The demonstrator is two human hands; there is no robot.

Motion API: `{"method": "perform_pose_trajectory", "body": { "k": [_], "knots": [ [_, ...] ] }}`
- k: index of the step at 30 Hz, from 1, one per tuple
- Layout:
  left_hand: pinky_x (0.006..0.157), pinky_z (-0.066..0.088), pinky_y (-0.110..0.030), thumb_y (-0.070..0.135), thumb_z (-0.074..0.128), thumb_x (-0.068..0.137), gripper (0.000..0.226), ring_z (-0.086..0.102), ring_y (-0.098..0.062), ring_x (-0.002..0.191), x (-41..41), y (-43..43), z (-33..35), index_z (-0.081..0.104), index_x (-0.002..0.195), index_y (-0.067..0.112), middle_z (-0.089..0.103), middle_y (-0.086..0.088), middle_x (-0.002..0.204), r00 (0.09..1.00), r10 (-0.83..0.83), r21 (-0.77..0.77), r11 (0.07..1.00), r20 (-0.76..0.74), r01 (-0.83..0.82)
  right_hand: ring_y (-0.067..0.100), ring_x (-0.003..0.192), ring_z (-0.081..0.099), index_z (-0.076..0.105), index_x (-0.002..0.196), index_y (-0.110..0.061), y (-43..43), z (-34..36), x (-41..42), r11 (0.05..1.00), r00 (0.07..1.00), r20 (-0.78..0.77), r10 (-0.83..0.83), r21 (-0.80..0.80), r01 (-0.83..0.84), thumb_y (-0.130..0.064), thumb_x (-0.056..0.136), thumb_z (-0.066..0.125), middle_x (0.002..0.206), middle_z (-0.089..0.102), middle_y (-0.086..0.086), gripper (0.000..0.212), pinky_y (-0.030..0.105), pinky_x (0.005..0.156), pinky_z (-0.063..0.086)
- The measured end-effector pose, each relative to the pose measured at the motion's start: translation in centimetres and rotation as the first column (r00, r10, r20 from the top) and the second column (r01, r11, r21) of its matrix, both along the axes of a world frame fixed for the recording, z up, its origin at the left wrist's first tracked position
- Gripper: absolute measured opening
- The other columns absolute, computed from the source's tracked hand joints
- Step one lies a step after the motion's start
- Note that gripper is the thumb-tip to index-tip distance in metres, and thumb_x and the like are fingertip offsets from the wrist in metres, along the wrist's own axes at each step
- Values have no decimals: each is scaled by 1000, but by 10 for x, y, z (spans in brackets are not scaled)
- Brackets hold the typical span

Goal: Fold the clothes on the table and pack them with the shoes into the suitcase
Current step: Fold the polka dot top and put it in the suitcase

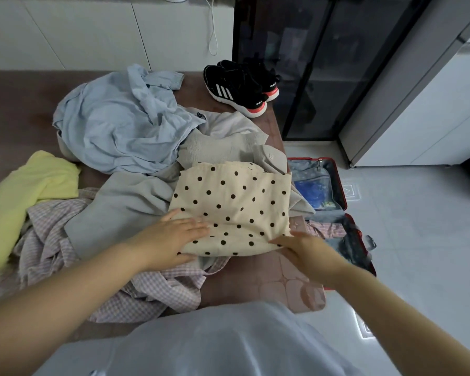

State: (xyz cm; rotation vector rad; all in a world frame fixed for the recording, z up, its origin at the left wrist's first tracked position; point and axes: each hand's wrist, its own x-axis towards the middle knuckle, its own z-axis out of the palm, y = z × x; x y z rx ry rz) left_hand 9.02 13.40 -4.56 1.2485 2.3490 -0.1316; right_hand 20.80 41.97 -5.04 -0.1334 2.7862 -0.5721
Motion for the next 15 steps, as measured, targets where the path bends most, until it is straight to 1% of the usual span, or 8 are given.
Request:
{"method": "perform_pose_trajectory", "body": {
  "k": [2,3,5,6,8,11,13,15],
  "knots": [
    [112,18,-26,43,42,94,40,36,-6,129,6,5,16,42,134,38,43,19,138,984,112,59,991,140,-121,19,88,61,63,117,-21,10,29,1,998,997,83,11,-57,-6,-38,96,41,101,68,1,35,33,83,48],
    [98,34,-23,41,45,94,28,49,-6,112,7,8,23,55,119,34,58,17,118,951,154,67,982,269,-178,13,85,59,63,116,-20,15,42,0,998,989,142,34,-61,-26,-31,97,44,99,66,-4,29,26,81,46],
    [70,39,-18,38,50,92,15,51,-4,77,4,13,39,59,89,25,59,12,83,868,167,24,979,468,-202,5,82,56,64,110,-22,23,59,-3,994,965,256,58,-109,-30,-27,97,45,94,63,-12,24,19,79,45],
    [65,37,-16,36,51,93,15,48,-3,70,0,16,47,56,84,25,55,12,76,833,162,-21,984,529,-178,1,79,56,65,103,-23,27,62,-7,991,948,311,65,-134,-24,-28,97,45,90,62,-13,21,17,78,45],
    [65,36,-18,37,53,92,16,46,-5,69,-12,24,59,57,85,23,52,11,75,788,179,-110,984,588,-142,-3,72,53,63,86,-23,35,66,-17,987,921,385,57,-158,5,-33,96,47,80,58,-13,21,15,73,44],
    [69,42,-18,39,58,88,11,53,-4,73,-33,35,69,60,85,30,60,13,81,781,247,-143,969,574,-201,9,63,47,59,80,-8,44,60,-38,962,917,393,-66,-220,164,-41,92,52,72,52,-3,36,21,65,41],
    [68,43,-17,36,65,84,11,57,-4,74,-49,41,66,65,87,26,66,9,85,761,315,-19,929,567,-370,12,62,44,58,77,-4,45,48,-53,873,919,283,-275,-328,362,-37,90,57,68,48,1,36,25,62,36],
    [74,43,-18,37,71,77,14,58,-4,83,-65,43,57,66,85,26,66,10,89,724,452,157,783,521,-602,16,68,49,62,78,-8,43,30,-70,766,859,146,-492,-396,506,-32,87,60,71,56,4,25,28,61,36]
  ]
}}
